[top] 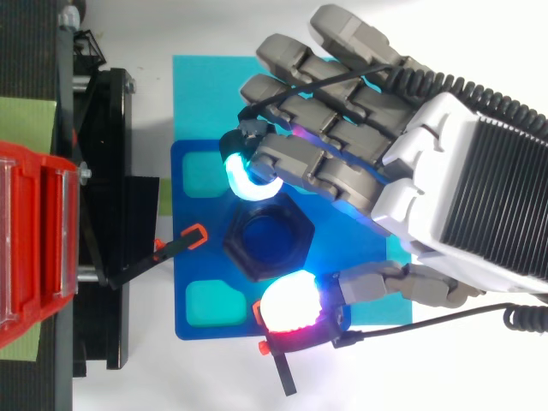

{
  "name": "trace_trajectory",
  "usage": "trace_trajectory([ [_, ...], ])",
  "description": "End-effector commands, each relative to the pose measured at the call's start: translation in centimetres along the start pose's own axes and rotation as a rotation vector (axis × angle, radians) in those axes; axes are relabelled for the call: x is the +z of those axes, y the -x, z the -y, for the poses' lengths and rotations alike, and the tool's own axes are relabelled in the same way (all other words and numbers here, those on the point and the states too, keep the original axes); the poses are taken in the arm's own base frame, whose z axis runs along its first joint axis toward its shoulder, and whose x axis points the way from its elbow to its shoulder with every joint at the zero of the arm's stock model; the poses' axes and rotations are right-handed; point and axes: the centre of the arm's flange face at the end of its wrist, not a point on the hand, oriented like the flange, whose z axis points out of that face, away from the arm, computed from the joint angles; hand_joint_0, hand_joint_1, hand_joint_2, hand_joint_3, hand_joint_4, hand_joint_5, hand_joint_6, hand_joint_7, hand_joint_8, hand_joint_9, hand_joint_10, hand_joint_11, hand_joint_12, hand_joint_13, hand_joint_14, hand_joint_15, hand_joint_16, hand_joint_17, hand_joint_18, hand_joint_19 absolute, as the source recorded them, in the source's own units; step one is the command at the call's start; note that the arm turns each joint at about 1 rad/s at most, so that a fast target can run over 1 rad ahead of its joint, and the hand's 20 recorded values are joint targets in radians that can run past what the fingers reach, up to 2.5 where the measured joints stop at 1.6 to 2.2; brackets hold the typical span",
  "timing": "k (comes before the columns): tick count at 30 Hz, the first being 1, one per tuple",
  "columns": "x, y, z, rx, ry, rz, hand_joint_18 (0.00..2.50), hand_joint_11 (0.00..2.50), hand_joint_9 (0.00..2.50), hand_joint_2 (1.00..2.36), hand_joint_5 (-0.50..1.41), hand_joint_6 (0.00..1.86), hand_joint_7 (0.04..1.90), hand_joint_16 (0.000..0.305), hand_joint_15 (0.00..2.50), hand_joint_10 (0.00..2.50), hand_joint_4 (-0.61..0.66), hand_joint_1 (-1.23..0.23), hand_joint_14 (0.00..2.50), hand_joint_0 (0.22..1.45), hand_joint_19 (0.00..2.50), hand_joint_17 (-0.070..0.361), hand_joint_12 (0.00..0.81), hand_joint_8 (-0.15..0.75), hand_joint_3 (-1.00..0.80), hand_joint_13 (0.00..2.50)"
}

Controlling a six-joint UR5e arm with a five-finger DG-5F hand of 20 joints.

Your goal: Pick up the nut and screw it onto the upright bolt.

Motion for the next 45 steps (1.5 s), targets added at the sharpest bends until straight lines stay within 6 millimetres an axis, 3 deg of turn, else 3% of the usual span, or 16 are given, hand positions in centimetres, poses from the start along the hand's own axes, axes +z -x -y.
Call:
trace_trajectory([
  [1,0.0,0.0,0.0,0.003,0.0,0.005,0.06,0.0,0.5,1.0,-0.16,0.61,1.14,0.032,0.0,0.0,0.29,-0.58,0.0,0.59,0.0,0.071,0.315,0.287,-0.5,0.34],
  [10,-0.1,-0.1,0.0,0.001,0.003,0.002,0.06,0.0,0.5,1.0,-0.16,0.61,1.14,0.031,0.0,0.0,0.28,-0.58,0.0,0.59,0.0,0.071,0.316,0.286,-0.5,0.35],
  [14,-0.4,-1.1,0.5,0.004,0.027,0.002,0.06,0.0,0.5,1.0,-0.16,0.61,1.14,0.031,0.0,0.0,0.28,-0.58,0.0,0.59,0.0,0.071,0.314,0.286,-0.5,0.35],
  [45,-0.1,-0.9,0.8,0.002,0.054,0.014,0.07,0.0,0.5,1.0,-0.16,0.61,1.14,0.031,0.0,0.0,0.28,-0.58,0.0,0.58,0.0,0.07,0.315,0.287,-0.5,0.35],
])
